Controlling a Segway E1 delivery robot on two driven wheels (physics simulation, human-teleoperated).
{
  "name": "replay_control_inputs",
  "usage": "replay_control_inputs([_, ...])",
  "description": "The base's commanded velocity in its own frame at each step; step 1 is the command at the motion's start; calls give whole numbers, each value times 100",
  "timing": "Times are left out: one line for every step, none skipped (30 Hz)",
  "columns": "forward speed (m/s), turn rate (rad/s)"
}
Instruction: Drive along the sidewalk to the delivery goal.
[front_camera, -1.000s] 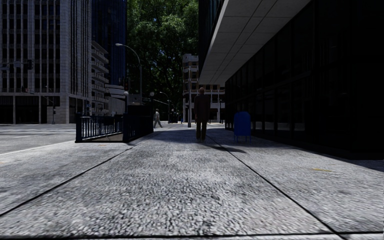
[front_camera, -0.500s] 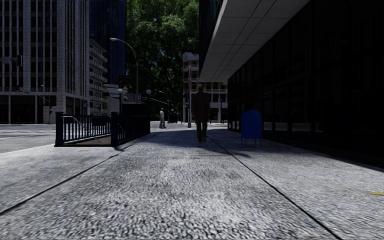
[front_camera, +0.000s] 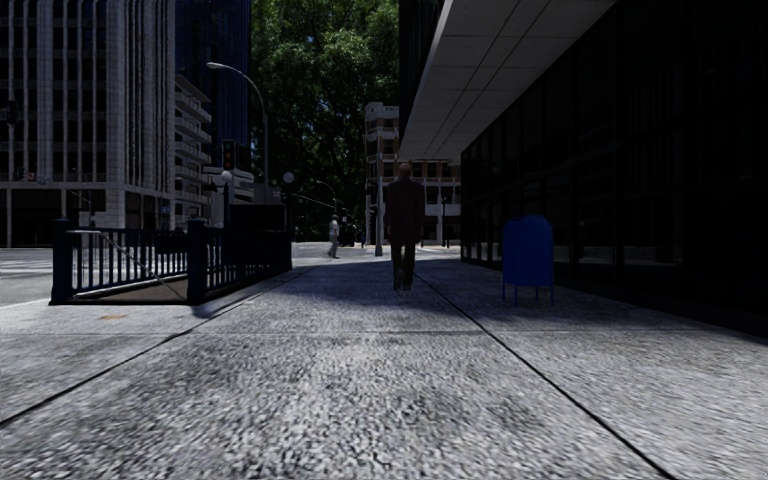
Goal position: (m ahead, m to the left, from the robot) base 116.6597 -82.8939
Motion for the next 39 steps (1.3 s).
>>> replay_control_inputs([200, 0])
replay_control_inputs([200, 0])
replay_control_inputs([200, 0])
replay_control_inputs([200, 0])
replay_control_inputs([200, 0])
replay_control_inputs([200, 0])
replay_control_inputs([200, 0])
replay_control_inputs([200, 0])
replay_control_inputs([200, 0])
replay_control_inputs([200, 0])
replay_control_inputs([200, 0])
replay_control_inputs([200, 0])
replay_control_inputs([200, 0])
replay_control_inputs([200, 0])
replay_control_inputs([200, 0])
replay_control_inputs([200, 0])
replay_control_inputs([200, 0])
replay_control_inputs([200, 0])
replay_control_inputs([200, 0])
replay_control_inputs([200, 0])
replay_control_inputs([200, 0])
replay_control_inputs([200, 0])
replay_control_inputs([200, 0])
replay_control_inputs([200, 0])
replay_control_inputs([200, 0])
replay_control_inputs([200, 0])
replay_control_inputs([200, 0])
replay_control_inputs([200, 0])
replay_control_inputs([200, 0])
replay_control_inputs([200, 0])
replay_control_inputs([200, 0])
replay_control_inputs([200, 0])
replay_control_inputs([200, 0])
replay_control_inputs([200, 0])
replay_control_inputs([200, 0])
replay_control_inputs([200, 0])
replay_control_inputs([200, 0])
replay_control_inputs([200, 0])
replay_control_inputs([200, 0])
